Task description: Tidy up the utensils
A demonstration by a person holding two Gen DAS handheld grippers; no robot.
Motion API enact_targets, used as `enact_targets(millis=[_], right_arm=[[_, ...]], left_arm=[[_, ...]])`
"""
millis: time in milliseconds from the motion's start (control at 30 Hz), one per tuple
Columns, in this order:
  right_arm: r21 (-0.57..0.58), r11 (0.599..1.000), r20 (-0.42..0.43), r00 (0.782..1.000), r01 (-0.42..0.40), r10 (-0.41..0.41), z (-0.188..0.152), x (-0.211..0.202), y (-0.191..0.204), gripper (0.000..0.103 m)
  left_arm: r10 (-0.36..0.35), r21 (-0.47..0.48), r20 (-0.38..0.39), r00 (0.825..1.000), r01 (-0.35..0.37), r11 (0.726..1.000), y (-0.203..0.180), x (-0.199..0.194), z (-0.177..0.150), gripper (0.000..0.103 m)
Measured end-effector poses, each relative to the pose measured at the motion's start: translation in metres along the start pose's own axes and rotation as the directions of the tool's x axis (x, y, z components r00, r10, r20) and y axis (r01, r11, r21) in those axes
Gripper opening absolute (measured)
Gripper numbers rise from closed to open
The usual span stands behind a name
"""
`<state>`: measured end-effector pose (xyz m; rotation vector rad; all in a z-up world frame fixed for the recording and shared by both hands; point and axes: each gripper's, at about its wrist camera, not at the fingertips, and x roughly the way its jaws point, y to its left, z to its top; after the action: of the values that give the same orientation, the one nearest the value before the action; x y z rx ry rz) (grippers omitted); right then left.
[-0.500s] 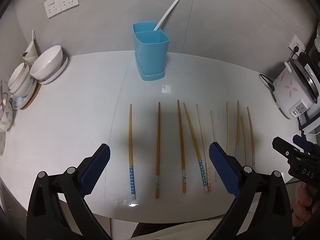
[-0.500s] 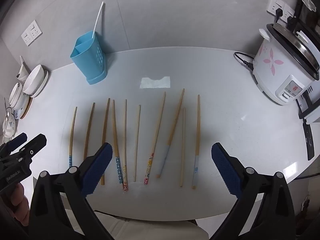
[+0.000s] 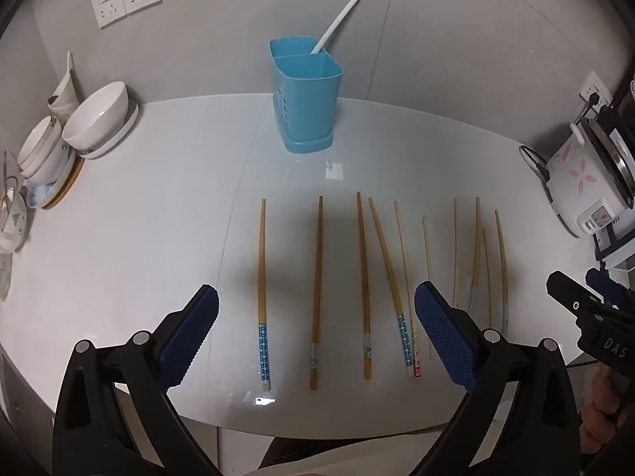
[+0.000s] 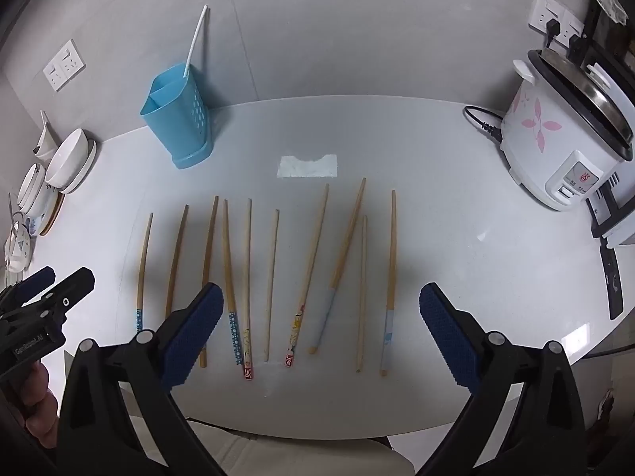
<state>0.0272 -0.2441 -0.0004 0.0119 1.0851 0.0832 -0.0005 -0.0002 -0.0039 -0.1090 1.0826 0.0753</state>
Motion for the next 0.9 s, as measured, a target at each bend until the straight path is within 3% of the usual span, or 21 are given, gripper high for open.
enact_targets(millis=[900], right_arm=[[0.013,1.000,0.005,1.000,0.008,-0.008,0.0053,0.0009,-0.0014,0.095]], left_arm=[[0.021,0.002,-0.020,1.000,-0.021,1.000,0.0012,0.0059,0.0038,0.097]])
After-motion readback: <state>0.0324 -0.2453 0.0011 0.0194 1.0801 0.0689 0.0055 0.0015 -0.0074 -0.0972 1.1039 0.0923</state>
